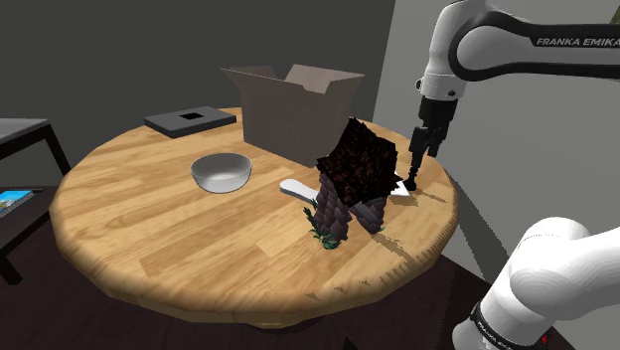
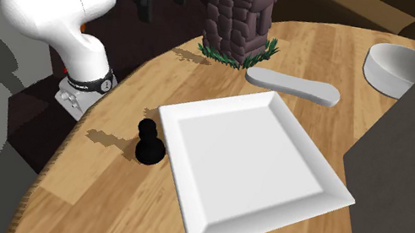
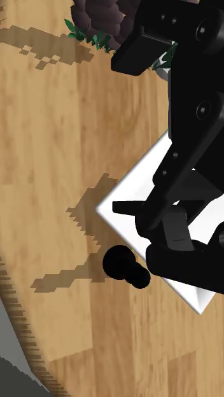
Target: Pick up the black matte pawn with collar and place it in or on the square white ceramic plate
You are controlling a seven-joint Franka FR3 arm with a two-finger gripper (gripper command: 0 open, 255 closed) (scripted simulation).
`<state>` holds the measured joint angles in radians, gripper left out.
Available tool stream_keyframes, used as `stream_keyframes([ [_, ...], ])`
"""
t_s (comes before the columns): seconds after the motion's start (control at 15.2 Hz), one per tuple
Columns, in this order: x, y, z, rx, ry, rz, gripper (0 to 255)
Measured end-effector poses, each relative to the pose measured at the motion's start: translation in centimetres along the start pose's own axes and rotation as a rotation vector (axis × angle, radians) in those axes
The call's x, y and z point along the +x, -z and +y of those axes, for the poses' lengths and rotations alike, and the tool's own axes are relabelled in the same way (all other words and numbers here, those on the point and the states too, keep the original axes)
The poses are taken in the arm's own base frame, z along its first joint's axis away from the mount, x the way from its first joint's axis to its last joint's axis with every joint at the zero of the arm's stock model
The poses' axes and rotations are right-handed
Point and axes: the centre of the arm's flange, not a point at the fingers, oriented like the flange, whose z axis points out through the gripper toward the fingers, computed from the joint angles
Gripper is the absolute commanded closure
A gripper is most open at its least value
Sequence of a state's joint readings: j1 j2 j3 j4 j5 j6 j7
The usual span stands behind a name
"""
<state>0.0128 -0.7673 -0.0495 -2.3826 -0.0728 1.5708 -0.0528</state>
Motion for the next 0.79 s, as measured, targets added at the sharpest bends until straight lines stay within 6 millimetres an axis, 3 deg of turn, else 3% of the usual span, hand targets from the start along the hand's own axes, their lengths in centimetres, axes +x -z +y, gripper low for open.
stream_keyframes([
  [0.2, 0.2, -0.9, 1.3, 0.001, -0.001, 0.020, 0],
  [0.79, 1.3, -7.2, 10.6, 0.008, -0.006, 0.171, 0],
])
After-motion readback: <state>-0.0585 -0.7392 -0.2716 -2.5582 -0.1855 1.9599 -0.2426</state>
